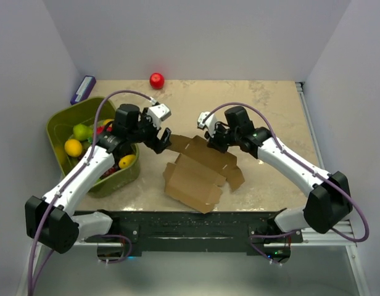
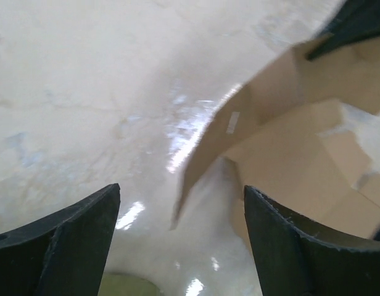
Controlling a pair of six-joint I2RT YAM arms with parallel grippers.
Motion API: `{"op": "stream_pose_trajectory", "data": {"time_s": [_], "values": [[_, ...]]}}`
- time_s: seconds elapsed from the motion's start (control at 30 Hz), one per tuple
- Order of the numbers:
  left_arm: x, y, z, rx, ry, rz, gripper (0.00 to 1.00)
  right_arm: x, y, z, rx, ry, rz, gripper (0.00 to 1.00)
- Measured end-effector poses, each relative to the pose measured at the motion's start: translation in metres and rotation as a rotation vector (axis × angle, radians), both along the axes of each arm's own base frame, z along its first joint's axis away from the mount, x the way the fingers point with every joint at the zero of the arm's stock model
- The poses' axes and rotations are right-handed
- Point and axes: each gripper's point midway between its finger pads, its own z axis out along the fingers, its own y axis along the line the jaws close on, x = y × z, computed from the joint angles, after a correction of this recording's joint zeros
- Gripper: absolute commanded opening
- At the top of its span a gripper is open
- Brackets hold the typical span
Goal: Fold the paper box
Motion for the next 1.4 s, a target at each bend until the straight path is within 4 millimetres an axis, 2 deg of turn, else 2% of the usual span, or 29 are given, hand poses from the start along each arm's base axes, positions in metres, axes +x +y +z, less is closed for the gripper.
{"op": "stream_pose_trajectory", "data": {"time_s": [0.13, 0.23, 0.3, 0.37, 0.4, 0.47, 0.53, 0.6, 0.67, 0.73, 0.97, 1.27, 1.4], "values": [[0.020, 0.028, 0.025, 0.026, -0.126, 0.199, 0.85, 0.002, -0.013, -0.003, -0.053, 0.052, -0.095, 0.00], [0.016, 0.040, 0.056, -0.060, -0.247, 0.325, 0.78, 0.007, -0.020, 0.000, -0.083, 0.067, -0.158, 0.00], [0.002, 0.035, 0.069, -0.147, -0.294, 0.348, 0.77, 0.011, -0.025, -0.001, -0.105, 0.071, -0.200, 0.00], [-0.015, 0.016, 0.073, -0.247, -0.302, 0.328, 0.75, 0.013, -0.029, -0.003, -0.127, 0.081, -0.230, 0.00], [-0.026, -0.001, 0.070, -0.300, -0.290, 0.294, 0.73, 0.014, -0.032, -0.007, -0.141, 0.091, -0.244, 0.00], [-0.038, -0.025, 0.053, -0.351, -0.235, 0.252, 0.67, 0.015, -0.034, -0.013, -0.161, 0.103, -0.261, 0.00], [-0.046, -0.043, 0.019, -0.351, -0.147, 0.228, 0.65, 0.016, -0.037, -0.019, -0.184, 0.117, -0.278, 0.00], [-0.050, -0.048, -0.021, -0.314, -0.061, 0.240, 0.63, 0.015, -0.041, -0.024, -0.204, 0.129, -0.291, 0.00], [-0.052, -0.048, -0.048, -0.293, -0.009, 0.253, 0.61, 0.014, -0.043, -0.024, -0.213, 0.131, -0.297, 0.00], [-0.055, -0.050, -0.066, -0.288, 0.024, 0.250, 0.59, 0.015, -0.044, -0.025, -0.216, 0.129, -0.301, 0.00], [-0.052, -0.069, -0.083, -0.326, 0.055, 0.202, 0.48, 0.016, -0.047, -0.021, -0.221, 0.114, -0.314, 0.00], [-0.067, -0.056, -0.128, -0.281, 0.115, 0.221, 0.43, 0.016, -0.048, -0.019, -0.218, 0.108, -0.316, 0.00], [-0.069, -0.051, -0.140, -0.262, 0.123, 0.236, 0.41, 0.015, -0.048, -0.019, -0.217, 0.108, -0.316, 0.00]]}}
